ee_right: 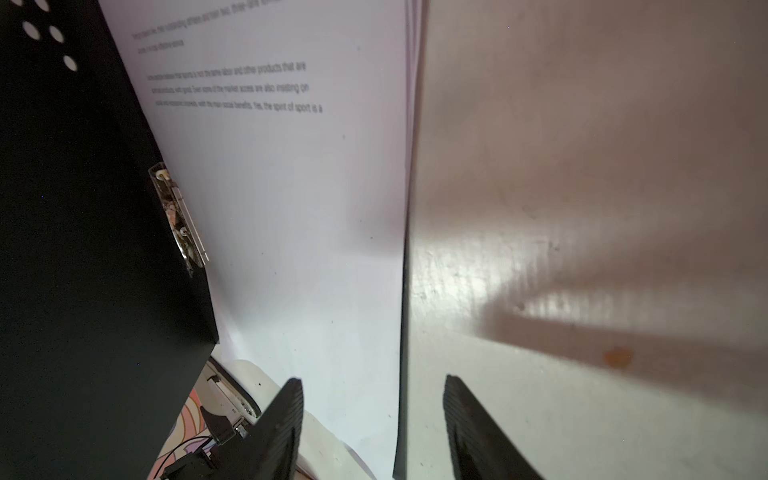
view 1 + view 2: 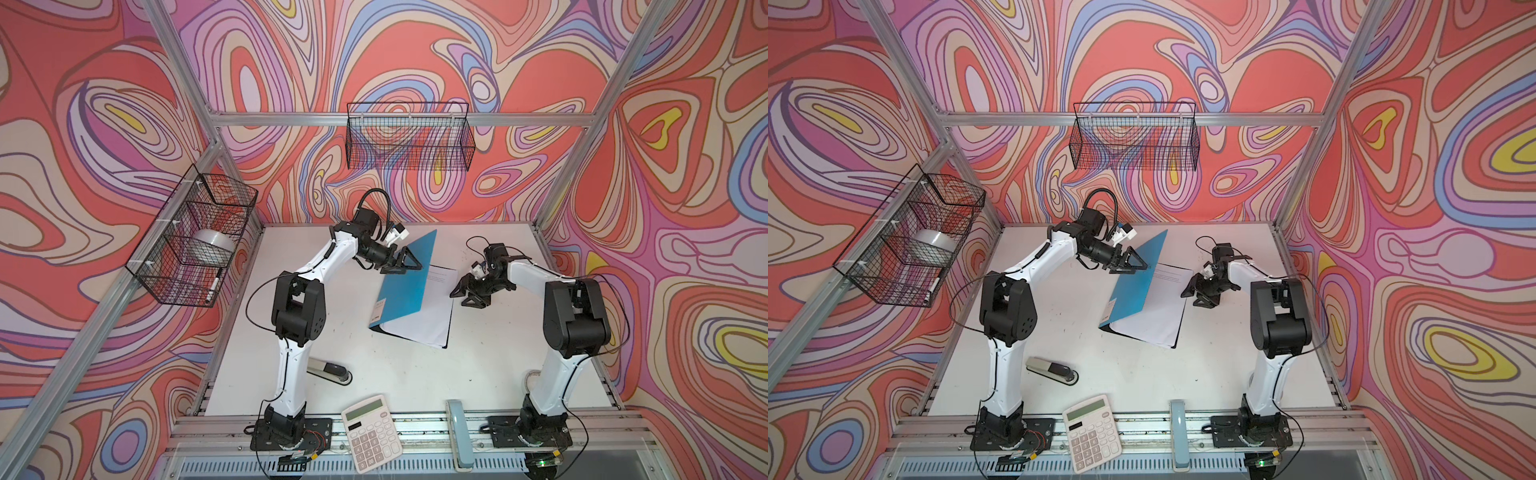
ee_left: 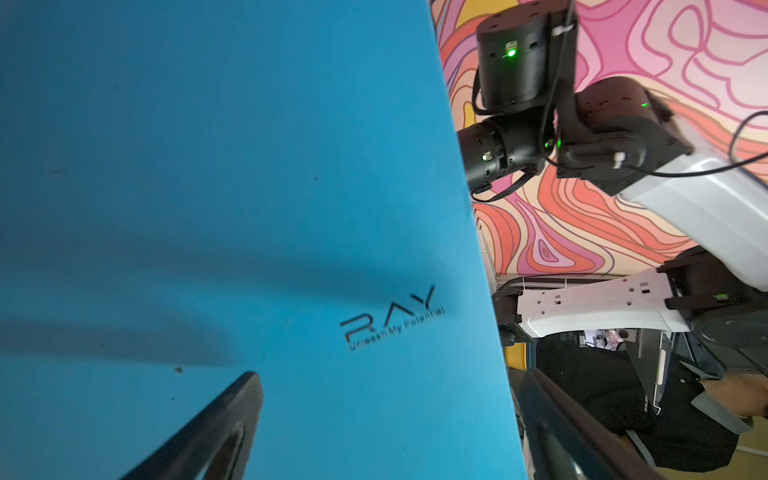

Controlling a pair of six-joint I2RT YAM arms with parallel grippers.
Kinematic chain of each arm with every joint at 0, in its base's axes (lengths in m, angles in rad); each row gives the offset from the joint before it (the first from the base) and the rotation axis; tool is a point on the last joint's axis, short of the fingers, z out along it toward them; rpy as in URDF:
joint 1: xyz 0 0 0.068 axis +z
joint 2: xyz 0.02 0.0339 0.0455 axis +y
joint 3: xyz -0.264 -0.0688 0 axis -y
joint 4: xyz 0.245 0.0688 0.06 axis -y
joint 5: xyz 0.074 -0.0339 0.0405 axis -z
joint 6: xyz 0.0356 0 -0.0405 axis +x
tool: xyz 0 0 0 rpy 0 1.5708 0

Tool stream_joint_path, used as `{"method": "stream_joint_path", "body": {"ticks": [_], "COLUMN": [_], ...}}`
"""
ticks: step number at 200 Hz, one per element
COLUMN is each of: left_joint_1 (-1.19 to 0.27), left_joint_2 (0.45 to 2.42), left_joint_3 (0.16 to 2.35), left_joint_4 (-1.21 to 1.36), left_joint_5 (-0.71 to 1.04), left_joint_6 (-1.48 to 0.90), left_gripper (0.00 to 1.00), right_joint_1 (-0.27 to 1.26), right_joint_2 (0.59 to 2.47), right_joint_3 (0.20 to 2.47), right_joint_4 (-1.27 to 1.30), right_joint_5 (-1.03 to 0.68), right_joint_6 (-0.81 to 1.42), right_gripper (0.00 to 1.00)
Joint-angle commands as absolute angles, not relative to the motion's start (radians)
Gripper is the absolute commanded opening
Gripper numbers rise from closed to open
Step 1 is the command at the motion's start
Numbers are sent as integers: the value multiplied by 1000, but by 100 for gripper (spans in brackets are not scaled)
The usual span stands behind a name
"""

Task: Put the files into the folder

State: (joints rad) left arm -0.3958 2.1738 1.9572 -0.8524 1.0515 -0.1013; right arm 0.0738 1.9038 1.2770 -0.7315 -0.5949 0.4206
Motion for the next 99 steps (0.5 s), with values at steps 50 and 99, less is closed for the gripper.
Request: {"method": "stream_joint_path", "body": {"ticks": [50,99], "left_joint_1": [-434,-331], "left_joint_2": [2155,1981], "left_joint_3": [1908,1801], "left_joint_4": [-685,-823], "left_joint_5": [1006,846], "left_joint_6": [-293,-215], "left_gripper": [98,98], "right_joint_1": [33,18], "right_joint_2": [1895,2038], "right_joint_3": [1371,1562], "right_joint_4": [-783,-869], "right_joint_5": [-446,-458], "right_joint_6": [488,407], "right_gripper": [57,57]}}
